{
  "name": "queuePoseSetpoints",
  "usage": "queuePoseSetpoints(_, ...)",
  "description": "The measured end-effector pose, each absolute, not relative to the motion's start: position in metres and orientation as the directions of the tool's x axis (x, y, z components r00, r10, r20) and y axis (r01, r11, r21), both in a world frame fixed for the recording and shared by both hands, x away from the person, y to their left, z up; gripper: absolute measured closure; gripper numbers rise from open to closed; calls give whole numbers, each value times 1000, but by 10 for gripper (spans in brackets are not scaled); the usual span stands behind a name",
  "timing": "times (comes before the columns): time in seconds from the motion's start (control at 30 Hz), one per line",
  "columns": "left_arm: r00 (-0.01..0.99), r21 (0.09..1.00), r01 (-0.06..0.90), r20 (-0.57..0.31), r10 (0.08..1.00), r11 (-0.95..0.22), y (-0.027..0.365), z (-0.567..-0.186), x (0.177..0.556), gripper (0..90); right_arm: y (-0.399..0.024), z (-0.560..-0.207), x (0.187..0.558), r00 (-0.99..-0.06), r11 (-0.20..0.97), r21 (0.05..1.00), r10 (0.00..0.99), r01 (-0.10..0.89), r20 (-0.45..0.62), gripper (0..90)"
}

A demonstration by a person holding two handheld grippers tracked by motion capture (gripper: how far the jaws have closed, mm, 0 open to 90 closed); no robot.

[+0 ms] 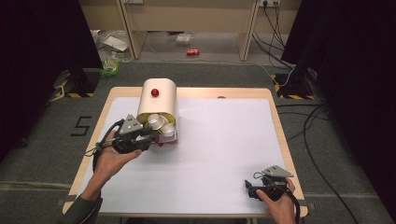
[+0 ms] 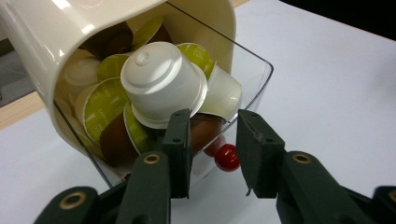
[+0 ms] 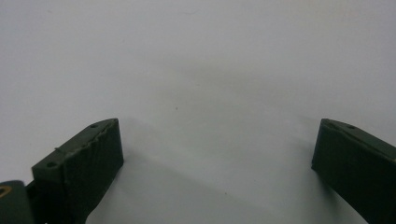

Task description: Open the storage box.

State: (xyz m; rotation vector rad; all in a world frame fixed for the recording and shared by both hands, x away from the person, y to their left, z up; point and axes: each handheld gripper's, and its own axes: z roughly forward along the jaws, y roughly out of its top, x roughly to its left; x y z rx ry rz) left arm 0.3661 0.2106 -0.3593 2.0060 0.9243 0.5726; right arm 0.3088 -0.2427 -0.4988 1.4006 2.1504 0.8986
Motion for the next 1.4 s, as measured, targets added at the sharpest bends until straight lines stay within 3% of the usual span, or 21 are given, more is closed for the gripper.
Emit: queuePoseSetpoints(1.4, 672, 818, 410, 29, 740, -404, 216, -364, 356, 643, -243, -499, 309, -405, 285, 712, 914, 642, -1, 22)
